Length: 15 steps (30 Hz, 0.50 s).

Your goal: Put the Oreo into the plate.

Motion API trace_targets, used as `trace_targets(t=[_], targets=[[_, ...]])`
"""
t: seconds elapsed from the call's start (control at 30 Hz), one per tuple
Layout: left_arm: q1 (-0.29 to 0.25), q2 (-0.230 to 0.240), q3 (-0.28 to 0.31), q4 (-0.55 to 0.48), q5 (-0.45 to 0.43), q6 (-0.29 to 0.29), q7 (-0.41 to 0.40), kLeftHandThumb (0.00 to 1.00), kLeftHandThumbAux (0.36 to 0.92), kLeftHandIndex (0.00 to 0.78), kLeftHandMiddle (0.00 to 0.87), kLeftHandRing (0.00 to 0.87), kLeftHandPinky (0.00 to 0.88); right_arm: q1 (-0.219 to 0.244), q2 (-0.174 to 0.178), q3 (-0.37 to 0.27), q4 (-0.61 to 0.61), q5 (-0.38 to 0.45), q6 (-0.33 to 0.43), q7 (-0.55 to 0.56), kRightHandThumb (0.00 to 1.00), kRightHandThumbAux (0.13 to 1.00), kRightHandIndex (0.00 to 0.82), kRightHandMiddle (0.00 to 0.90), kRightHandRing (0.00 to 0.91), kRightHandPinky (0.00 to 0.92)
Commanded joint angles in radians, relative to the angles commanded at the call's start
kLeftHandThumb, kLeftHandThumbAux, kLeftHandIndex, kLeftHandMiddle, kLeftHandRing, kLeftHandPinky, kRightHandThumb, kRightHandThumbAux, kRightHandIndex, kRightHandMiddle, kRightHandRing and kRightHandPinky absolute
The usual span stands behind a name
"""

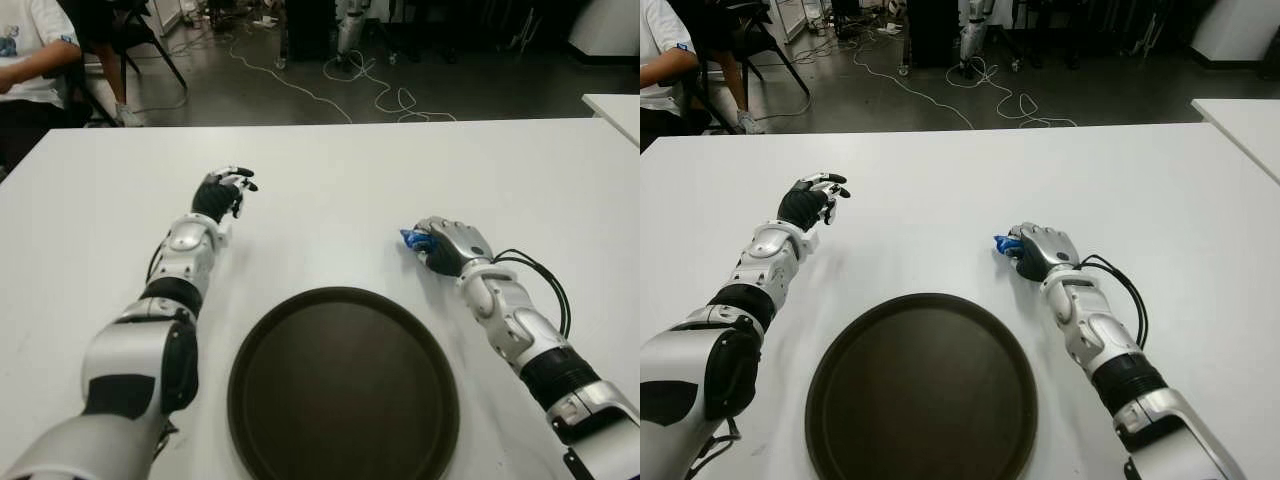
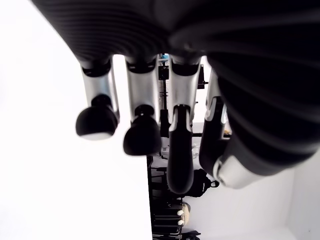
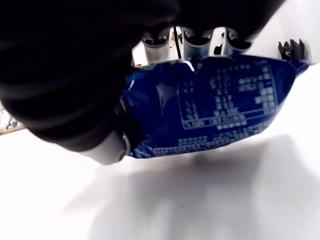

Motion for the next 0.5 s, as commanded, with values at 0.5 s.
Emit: trace_targets(t=[0.5], targets=[[0.0,-0.001,-0.001,0.0,0.001,-0.003,-0.003,0.856,0.661,0.414,0.554,0.795,0.825,0.006,-0.012,-0.042,-0.108,-0.011,-0.004,-0.053,0.69,0.73,0.434,0.744,0.738,0.711]])
